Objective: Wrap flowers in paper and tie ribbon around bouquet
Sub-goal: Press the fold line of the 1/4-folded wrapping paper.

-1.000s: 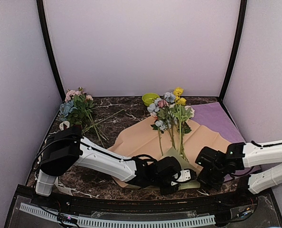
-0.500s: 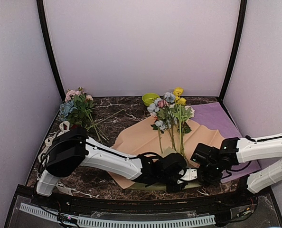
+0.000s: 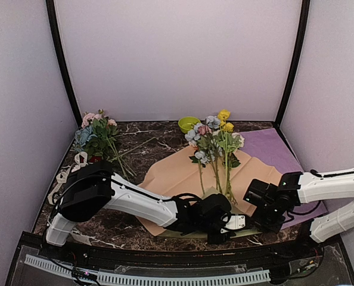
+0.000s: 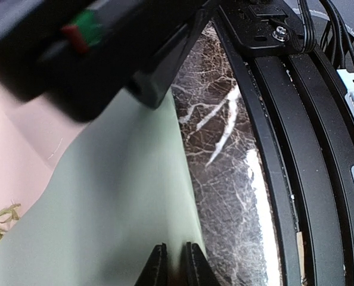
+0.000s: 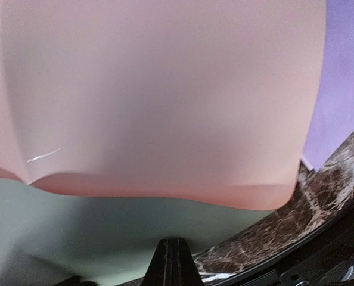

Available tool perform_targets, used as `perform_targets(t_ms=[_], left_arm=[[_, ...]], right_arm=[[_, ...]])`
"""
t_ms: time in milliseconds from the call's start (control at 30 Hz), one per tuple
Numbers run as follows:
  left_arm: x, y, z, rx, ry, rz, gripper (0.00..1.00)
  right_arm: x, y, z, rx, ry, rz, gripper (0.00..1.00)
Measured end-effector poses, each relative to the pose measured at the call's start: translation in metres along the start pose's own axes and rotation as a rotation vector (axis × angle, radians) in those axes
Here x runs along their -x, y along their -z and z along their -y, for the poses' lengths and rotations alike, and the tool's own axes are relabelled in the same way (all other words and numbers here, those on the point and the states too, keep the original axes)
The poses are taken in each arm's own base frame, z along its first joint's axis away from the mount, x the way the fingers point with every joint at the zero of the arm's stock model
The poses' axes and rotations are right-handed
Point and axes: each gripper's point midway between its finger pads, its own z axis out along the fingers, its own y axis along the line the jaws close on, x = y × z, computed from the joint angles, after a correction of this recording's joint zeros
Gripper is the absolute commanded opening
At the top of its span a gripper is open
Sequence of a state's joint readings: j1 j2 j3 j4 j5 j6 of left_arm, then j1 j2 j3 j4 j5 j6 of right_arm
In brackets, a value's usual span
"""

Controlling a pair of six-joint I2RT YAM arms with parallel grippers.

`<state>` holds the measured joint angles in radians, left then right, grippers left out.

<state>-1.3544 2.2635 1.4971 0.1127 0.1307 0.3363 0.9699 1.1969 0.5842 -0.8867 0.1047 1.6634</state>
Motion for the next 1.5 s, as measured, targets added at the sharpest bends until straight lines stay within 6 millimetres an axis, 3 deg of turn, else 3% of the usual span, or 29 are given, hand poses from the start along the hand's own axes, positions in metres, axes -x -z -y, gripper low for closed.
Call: perform_targets(t_ms=[100,500,700,833,933,1100,1200,1300,1400,1500], left_arm=[[-0.001,0.000,0.000,0.005,0.006,0.014,0.12],[-0.001,0.001,0.000,0.012,0.023,0.030,0.12],[-0.002,0.002,0.000,0.018,0.025,0.029,0.12],[-0.003,0.003,0.000,0.021,0.026,0.026,0.12],[-0.004,0.003,-0.001,0.022,0.026,0.026,0.12],[-0.004,0.003,-0.001,0.024,0.026,0.029,0.12],[-0.004,0.003,-0.001,0.024,0.027,0.028,0.12],[-0.004,0.003,-0.001,0.024,0.030,0.028,0.12],[-0.005,0.003,-0.003,0.026,0.033,0.028,0.12],[-0.004,0.004,-0.002,0.023,0.029,0.027,0.12]], right_arm=[[0.004,-0.007,0.017,-0.055,-0.028,0.005,0.02],[0.018,-0.004,0.043,-0.155,-0.059,0.065,0.05],[0.021,-0.001,0.052,-0.191,-0.053,0.085,0.06],[0.022,0.001,0.053,-0.201,-0.048,0.088,0.01],[0.023,0.014,0.038,-0.165,-0.026,0.086,0.00],[0.029,0.072,-0.032,0.085,-0.020,0.117,0.00],[0.021,0.094,-0.051,0.177,-0.004,0.113,0.00],[0.005,0.086,-0.054,0.183,0.019,0.073,0.00],[-0.010,0.059,-0.052,0.149,0.027,0.017,0.00],[-0.012,0.035,-0.041,0.090,0.017,0.015,0.00]])
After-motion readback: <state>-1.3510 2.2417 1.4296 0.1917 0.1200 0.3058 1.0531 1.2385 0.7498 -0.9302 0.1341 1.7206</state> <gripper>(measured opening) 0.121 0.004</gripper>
